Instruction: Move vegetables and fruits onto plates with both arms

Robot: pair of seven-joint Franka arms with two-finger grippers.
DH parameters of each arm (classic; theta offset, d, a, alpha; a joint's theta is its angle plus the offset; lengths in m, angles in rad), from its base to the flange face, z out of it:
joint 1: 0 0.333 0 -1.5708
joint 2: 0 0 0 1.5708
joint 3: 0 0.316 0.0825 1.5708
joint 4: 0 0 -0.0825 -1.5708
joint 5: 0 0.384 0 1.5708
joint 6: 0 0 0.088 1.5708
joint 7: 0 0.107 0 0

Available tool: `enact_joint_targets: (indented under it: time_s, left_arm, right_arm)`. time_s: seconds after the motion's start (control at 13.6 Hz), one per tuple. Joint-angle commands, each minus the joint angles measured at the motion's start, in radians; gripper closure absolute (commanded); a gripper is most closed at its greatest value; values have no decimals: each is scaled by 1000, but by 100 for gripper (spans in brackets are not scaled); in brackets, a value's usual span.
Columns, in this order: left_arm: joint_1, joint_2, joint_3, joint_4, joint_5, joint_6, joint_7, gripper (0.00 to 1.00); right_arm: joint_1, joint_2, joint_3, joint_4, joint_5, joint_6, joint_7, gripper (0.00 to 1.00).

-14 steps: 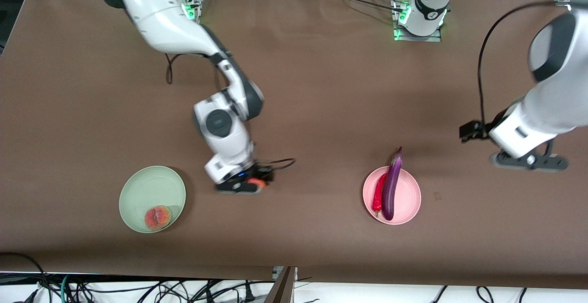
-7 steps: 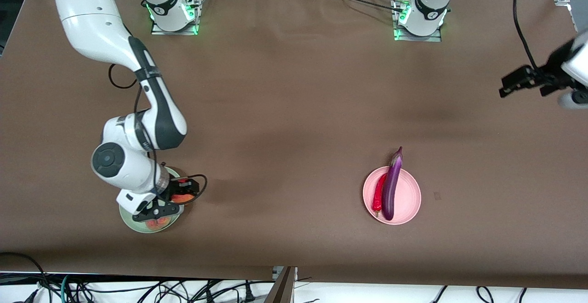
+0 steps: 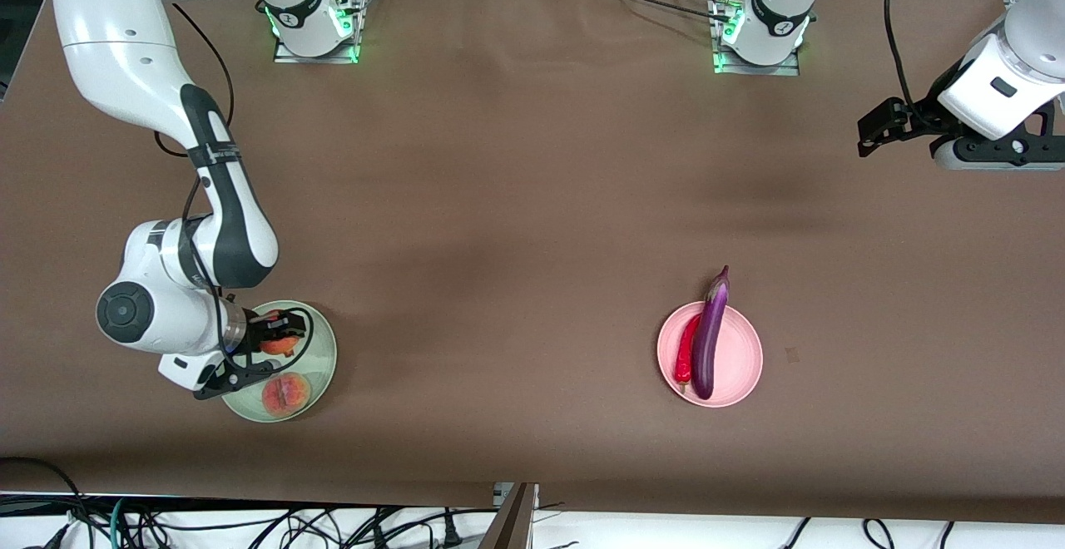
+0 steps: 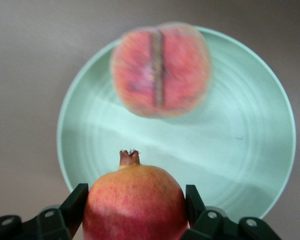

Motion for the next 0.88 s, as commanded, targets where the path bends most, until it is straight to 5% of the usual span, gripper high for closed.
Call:
enact_joint_targets:
  time_s: [0.0, 0.07, 0.15, 0.44, 0.81]
  left_arm:
    - [-8, 2, 4, 8, 9, -4, 8, 0]
    - [-8, 2, 4, 9, 9, -8, 8, 0]
    - [-6, 2, 4, 9, 7, -8, 10, 0]
    - [1, 4, 10, 9, -2, -10, 57, 0]
    - [1, 4, 10, 9, -2, -10, 57, 0]
  right_arm:
    - [-31, 5, 14, -11, 10, 52, -51, 77]
    - [-35, 13, 14, -12, 11, 63, -55, 60]
    - [-39, 15, 14, -11, 13, 64, -48, 5]
    - [-40, -62, 23, 15, 28, 3, -51, 0]
    - [-37, -269, 20, 55, 31, -335, -40, 0]
